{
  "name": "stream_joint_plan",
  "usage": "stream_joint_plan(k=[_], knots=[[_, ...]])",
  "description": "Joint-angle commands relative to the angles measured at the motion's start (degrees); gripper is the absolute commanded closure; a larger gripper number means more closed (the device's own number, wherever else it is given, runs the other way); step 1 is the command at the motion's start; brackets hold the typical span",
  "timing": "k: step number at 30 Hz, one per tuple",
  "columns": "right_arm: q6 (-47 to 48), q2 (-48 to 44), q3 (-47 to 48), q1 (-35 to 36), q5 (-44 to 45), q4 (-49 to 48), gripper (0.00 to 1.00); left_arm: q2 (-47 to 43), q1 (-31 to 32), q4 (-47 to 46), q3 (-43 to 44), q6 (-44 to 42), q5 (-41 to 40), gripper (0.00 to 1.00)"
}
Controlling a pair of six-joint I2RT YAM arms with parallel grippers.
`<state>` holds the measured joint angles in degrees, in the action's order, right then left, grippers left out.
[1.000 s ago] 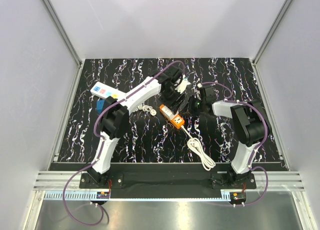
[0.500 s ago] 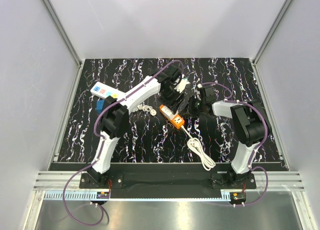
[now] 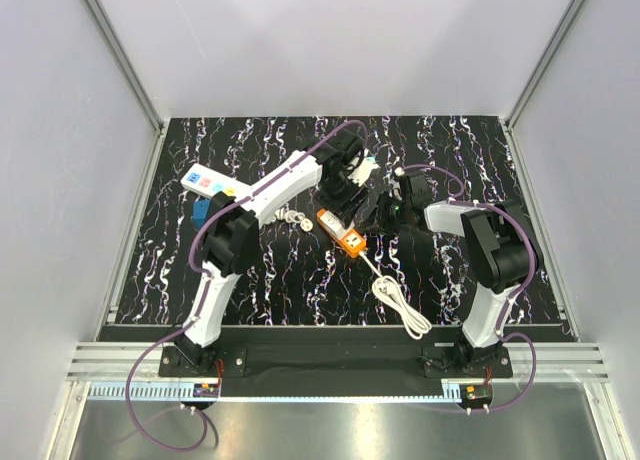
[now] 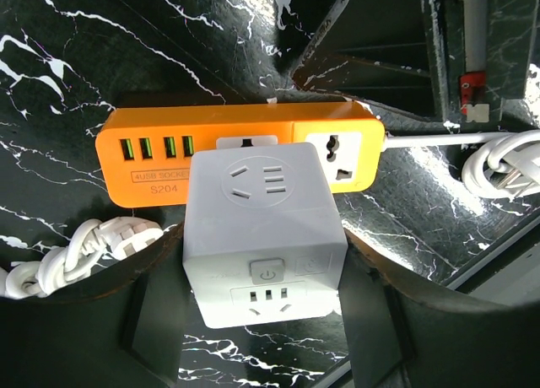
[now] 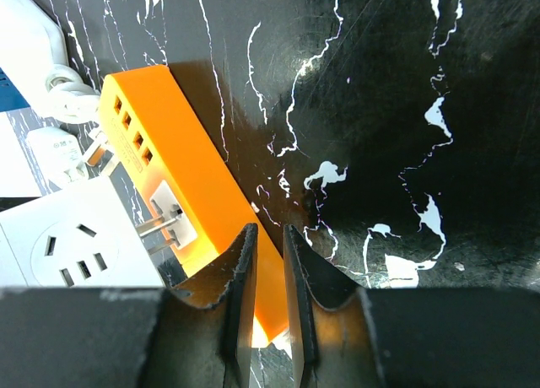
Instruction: Insert the plug
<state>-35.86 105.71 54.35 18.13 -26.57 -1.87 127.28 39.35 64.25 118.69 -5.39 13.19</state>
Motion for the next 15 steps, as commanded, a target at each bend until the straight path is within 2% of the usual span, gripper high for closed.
stream_joint_plan(k=[1, 15], knots=[[1.1, -1.5, 0.5, 0.5, 0.6, -0.7, 0.75, 2.6, -1.2, 4.6, 1.7, -2.5, -6.7, 1.0], [1.3, -1.5, 0.9, 0.5, 0.5, -0.4, 0.75, 1.7, -0.9, 5.3, 5.0, -2.7, -4.9, 1.0]])
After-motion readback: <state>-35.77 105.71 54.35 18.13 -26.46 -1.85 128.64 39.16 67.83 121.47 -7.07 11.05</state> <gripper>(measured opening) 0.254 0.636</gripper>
